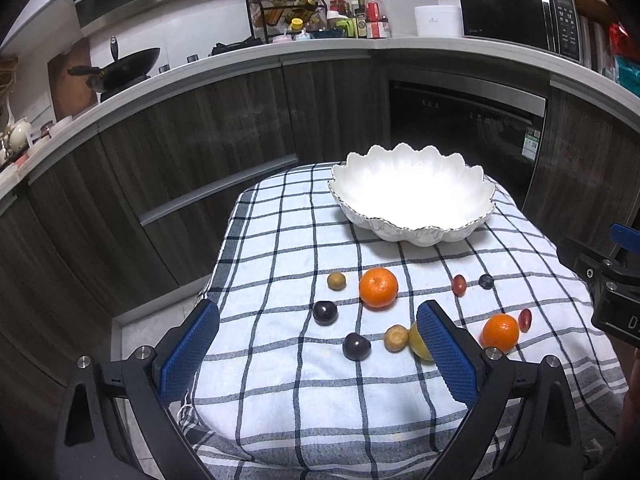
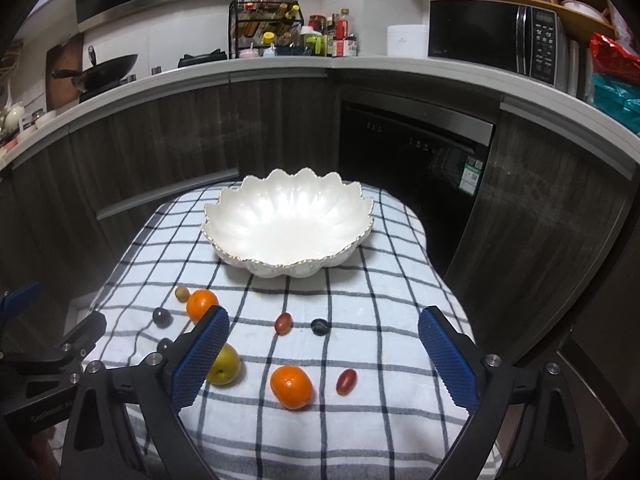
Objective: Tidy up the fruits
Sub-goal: 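Reach the left tool to the dark plum while the right tool approaches the orange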
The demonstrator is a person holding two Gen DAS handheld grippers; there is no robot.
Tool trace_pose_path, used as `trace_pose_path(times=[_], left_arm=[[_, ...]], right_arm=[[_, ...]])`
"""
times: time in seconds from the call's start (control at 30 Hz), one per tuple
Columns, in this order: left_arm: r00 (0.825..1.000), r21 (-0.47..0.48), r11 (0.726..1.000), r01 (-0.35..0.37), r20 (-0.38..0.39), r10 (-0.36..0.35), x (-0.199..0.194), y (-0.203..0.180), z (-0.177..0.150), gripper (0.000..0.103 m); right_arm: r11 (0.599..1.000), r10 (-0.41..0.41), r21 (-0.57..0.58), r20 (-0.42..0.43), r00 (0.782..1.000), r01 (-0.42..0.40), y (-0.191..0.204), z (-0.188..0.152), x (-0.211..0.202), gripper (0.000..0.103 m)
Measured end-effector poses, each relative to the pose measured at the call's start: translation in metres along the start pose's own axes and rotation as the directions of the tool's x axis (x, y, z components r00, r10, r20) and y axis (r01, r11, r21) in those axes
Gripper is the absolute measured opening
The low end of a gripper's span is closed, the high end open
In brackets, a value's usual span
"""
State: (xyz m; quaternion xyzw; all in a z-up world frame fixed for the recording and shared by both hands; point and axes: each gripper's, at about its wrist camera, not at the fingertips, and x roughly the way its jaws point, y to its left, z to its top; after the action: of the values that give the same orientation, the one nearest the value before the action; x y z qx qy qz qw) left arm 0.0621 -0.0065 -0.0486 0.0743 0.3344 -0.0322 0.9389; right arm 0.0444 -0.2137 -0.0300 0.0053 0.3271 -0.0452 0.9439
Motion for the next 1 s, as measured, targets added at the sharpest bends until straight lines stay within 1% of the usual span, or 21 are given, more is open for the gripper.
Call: trace_pose_path(times=[0.17,0.33,0.5,0.67,0.8,1.0], left_arm=[[1.0,0.034,0.999,0.014,-0.006,-0.014,0.012,-0.004,-0.001,0.097],[0.998,0.066,0.997,0.043,-0.05,-0.039,0.028,-0.009,-0.008,0.093],[0.994,0.06,0.996,0.062,-0.09,-0.057,0.045,-0.01,-0.013,0.091],[0.988,0.057,0.995,0.081,-0.133,-0.073,0.06,-0.013,-0.018,0.084],[0.984,0.06,0.995,0.085,-0.16,-0.074,0.069,-0.015,-0.02,0.081],[0.98,0.066,0.993,0.096,-0.18,-0.083,0.08,-0.018,-0.022,0.08]], right_arm=[[1.0,0.003,0.0,-0.034,0.999,-0.003,0.002,-0.002,0.013,0.092],[1.0,0.01,-0.015,-0.06,0.998,-0.011,0.007,-0.006,0.026,0.089],[0.999,0.022,-0.025,-0.103,0.994,-0.024,0.011,-0.012,0.04,0.083],[0.999,0.03,-0.035,-0.161,0.986,-0.036,0.016,-0.02,0.057,0.078],[0.999,0.023,-0.042,-0.192,0.981,-0.032,0.017,-0.025,0.065,0.077],[0.998,0.024,-0.043,-0.232,0.972,-0.035,0.017,-0.03,0.076,0.077]])
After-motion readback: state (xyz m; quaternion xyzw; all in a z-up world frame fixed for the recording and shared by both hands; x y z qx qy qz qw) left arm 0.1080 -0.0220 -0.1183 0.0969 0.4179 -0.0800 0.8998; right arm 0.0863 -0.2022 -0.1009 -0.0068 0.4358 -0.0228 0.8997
